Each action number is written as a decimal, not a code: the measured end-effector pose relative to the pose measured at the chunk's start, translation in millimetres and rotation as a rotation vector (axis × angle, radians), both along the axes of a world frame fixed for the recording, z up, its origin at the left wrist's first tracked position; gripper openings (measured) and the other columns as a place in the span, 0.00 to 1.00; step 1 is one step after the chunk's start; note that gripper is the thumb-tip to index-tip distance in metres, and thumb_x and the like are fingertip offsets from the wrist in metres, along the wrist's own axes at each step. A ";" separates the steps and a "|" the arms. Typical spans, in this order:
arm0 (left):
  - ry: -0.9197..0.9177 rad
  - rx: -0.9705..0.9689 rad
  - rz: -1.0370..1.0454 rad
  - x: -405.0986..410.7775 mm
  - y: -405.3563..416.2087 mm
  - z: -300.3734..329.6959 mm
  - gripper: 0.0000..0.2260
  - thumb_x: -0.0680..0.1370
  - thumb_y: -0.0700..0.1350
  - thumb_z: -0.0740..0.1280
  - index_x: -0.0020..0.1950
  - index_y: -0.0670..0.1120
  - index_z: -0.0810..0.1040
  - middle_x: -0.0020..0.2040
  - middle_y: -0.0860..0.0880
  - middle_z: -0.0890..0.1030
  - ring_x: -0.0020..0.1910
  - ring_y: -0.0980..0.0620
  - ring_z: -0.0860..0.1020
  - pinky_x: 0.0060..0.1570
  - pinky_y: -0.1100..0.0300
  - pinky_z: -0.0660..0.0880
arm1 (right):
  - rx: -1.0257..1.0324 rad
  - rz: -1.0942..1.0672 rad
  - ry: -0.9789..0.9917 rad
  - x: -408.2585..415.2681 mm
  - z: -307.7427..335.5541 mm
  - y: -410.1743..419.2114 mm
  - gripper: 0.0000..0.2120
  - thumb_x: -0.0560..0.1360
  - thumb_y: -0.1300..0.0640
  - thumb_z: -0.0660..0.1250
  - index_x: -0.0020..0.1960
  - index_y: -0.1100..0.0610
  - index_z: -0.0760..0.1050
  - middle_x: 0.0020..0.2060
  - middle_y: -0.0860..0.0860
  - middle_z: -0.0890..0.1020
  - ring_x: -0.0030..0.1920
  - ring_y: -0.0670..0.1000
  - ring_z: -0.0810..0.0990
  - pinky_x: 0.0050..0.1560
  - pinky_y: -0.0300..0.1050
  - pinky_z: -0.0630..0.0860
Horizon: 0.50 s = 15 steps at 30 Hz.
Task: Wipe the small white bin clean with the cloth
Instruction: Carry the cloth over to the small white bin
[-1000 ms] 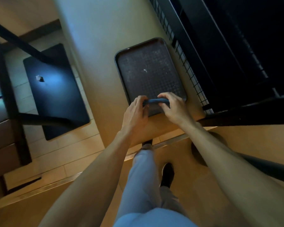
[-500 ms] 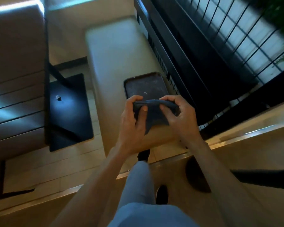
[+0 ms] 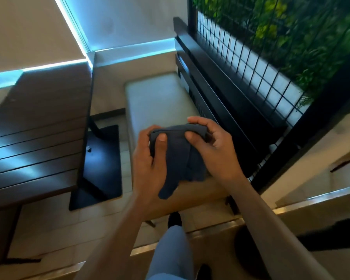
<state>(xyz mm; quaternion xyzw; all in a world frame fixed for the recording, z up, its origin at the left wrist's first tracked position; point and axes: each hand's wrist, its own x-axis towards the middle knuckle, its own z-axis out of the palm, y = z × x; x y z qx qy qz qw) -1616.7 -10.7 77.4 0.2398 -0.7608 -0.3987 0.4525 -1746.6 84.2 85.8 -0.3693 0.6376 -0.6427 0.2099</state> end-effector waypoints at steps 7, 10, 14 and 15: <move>0.039 0.047 0.066 35.4 9.0 9.1 0.07 0.84 0.44 0.61 0.61 0.52 0.72 0.48 0.61 0.80 0.48 0.60 0.80 0.45 0.70 0.74 | 0.032 0.295 -0.478 27.8 -2.8 0.4 0.22 0.72 0.55 0.74 0.65 0.54 0.76 0.59 0.55 0.83 0.60 0.56 0.81 0.63 0.61 0.76; 0.017 0.053 0.100 54.8 3.9 5.8 0.07 0.83 0.46 0.62 0.61 0.55 0.73 0.48 0.59 0.80 0.49 0.58 0.81 0.46 0.66 0.77 | 0.050 0.310 -0.488 47.6 -10.1 -5.6 0.17 0.71 0.55 0.74 0.59 0.56 0.80 0.55 0.61 0.83 0.57 0.66 0.80 0.59 0.68 0.76; -0.004 0.096 0.151 87.9 -4.8 1.5 0.07 0.82 0.48 0.63 0.59 0.58 0.74 0.49 0.57 0.81 0.51 0.57 0.81 0.49 0.65 0.77 | 0.028 0.220 -0.422 79.9 -14.3 -22.5 0.11 0.75 0.58 0.71 0.56 0.60 0.79 0.50 0.57 0.85 0.53 0.57 0.84 0.51 0.51 0.80; -0.009 0.110 0.165 98.1 -7.2 0.3 0.07 0.82 0.49 0.63 0.59 0.58 0.74 0.49 0.56 0.81 0.51 0.57 0.81 0.49 0.65 0.77 | 0.033 0.208 -0.399 88.4 -16.2 -27.6 0.09 0.75 0.58 0.70 0.55 0.60 0.79 0.48 0.56 0.85 0.52 0.56 0.84 0.50 0.49 0.81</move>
